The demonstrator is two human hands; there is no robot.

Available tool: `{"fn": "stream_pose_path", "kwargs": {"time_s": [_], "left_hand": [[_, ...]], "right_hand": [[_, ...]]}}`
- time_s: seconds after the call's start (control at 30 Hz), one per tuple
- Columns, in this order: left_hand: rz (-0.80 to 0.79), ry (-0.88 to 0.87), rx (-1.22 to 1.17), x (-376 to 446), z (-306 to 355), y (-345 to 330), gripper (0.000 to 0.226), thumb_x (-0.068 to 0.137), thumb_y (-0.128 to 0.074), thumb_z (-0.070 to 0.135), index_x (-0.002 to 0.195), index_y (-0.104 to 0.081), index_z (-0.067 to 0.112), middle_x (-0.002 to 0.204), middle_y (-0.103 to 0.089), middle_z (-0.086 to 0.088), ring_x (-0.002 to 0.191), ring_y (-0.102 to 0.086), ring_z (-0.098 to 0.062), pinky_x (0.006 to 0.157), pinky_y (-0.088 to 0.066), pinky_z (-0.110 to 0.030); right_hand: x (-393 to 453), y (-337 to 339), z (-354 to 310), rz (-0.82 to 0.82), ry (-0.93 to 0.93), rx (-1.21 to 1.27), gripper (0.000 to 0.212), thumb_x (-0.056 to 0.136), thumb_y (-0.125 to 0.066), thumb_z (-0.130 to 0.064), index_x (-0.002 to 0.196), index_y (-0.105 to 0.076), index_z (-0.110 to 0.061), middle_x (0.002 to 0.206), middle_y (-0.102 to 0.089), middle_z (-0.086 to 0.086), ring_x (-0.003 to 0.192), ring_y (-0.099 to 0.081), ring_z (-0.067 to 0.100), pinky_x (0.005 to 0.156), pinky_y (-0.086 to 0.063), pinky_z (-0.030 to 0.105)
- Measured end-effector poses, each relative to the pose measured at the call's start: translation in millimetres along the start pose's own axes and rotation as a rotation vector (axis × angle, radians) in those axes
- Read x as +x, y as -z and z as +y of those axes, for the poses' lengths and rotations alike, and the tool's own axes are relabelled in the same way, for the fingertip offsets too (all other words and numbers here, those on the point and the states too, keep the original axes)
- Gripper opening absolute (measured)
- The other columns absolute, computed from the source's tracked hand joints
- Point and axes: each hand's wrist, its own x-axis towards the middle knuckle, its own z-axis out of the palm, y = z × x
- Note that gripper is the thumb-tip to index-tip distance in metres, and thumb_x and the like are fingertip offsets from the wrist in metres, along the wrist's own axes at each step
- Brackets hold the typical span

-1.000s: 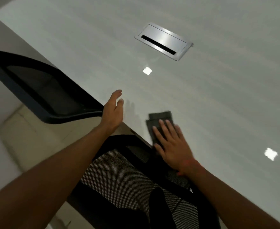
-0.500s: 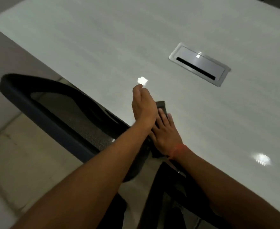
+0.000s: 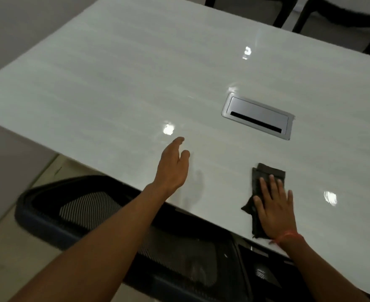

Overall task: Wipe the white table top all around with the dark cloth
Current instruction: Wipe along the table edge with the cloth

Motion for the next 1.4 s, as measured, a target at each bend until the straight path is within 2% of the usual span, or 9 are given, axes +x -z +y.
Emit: {"fn": "stream_pose_path", "kwargs": {"time_s": [0.17,0.3,0.5,0.7,0.8,0.93,1.1,1.23,1.4], "left_hand": [[-0.027,-0.042,0.044,60.9,-17.8,-13.7,0.049,0.101,-0.042,0.018,0.149,-0.037,0.019,0.158,-0.034,-0.003,0.15,-0.022,-0.02,0.12,-0.021,-0.033],[-0.03,-0.117,0.002,122.2,-9.5,-40.6,0.058,0.093,-0.039,0.025,0.15,-0.034,0.016,0.158,-0.033,-0.002,0.144,-0.021,-0.005,0.115,-0.015,-0.014],[-0.093,-0.22,0.025,193.2,0.4,-84.5,0.065,0.09,-0.037,0.026,0.153,-0.032,0.016,0.162,-0.027,0.002,0.153,-0.008,-0.015,0.125,-0.013,-0.037],[-0.13,-0.425,0.175,203.6,-10.6,-91.7,0.078,0.079,-0.04,0.033,0.154,-0.03,0.012,0.159,-0.026,0.01,0.153,-0.013,-0.015,0.125,-0.012,-0.037],[-0.161,-0.444,0.179,206.6,-12.3,-93.6,0.082,0.077,-0.04,0.033,0.155,-0.026,0.013,0.162,-0.027,0.004,0.154,-0.012,-0.016,0.125,-0.009,-0.037],[-0.164,-0.477,0.16,210.2,-14.6,-95.0,0.085,0.075,-0.041,0.032,0.155,-0.025,0.007,0.162,-0.026,-0.001,0.154,-0.013,-0.021,0.125,-0.012,-0.042],[-0.154,-0.476,0.079,209.6,-16.1,-92.2,0.084,0.077,-0.041,0.028,0.154,-0.023,0.0,0.163,-0.023,-0.01,0.153,-0.015,-0.026,0.122,-0.02,-0.052],[-0.187,-0.49,0.202,211.8,-16.0,-93.2,0.088,0.075,-0.042,0.035,0.156,-0.022,0.006,0.163,-0.023,-0.003,0.154,-0.01,-0.02,0.125,-0.01,-0.042],[-0.221,-0.452,0.345,214.8,-13.0,-96.9,0.093,0.073,-0.041,0.047,0.157,-0.019,0.014,0.163,-0.023,-0.005,0.154,-0.006,-0.019,0.126,-0.002,-0.037]], "right_hand": [[110.7,13.0,-47.4,0.084,-0.154,0.035,0.076,0.096,-0.01,-0.053,0.155,-0.026,-0.008,0.161,-0.019,0.025,0.149,-0.014,0.043,0.121,-0.012,0.058],[210.1,13.9,-128.6,0.134,0.07,0.026,0.067,0.1,-0.014,-0.05,0.158,-0.015,-0.016,0.164,-0.007,0.019,0.152,-0.003,0.037,0.123,-0.003,0.053],[183.4,9.8,-117.2,0.081,0.297,0.003,0.061,0.103,-0.013,-0.051,0.159,-0.004,-0.028,0.167,-0.002,0.006,0.154,0.003,0.025,0.124,-0.003,0.05],[160.8,28.4,20.4,0.136,-0.386,0.081,0.076,0.098,-0.009,-0.062,0.156,-0.025,-0.016,0.163,-0.02,0.018,0.15,-0.017,0.038,0.118,-0.017,0.06],[238.8,45.5,20.6,0.173,-0.488,0.101,0.077,0.096,-0.013,-0.056,0.154,-0.03,-0.009,0.159,-0.025,0.025,0.147,-0.021,0.045,0.118,-0.017,0.061],[326.7,41.4,-69.4,0.239,-0.18,0.002,0.067,0.099,-0.018,-0.048,0.155,-0.028,-0.012,0.161,-0.022,0.022,0.149,-0.017,0.043,0.12,-0.015,0.058],[274.9,33.0,-116.2,0.1,0.199,-0.046,0.06,0.105,-0.016,-0.047,0.159,-0.006,-0.024,0.167,-0.001,0.007,0.154,0.005,0.025,0.124,0.003,0.048],[214.2,34.5,-7.9,0.183,-0.203,0.03,0.064,0.1,-0.024,-0.048,0.156,-0.028,-0.017,0.164,-0.018,0.011,0.151,-0.019,0.032,0.121,-0.014,0.05],[278.0,60.6,19.0,0.166,-0.525,0.097,0.082,0.091,-0.002,-0.057,0.157,-0.02,-0.011,0.163,-0.015,0.02,0.151,-0.011,0.038,0.121,-0.007,0.056]]}}
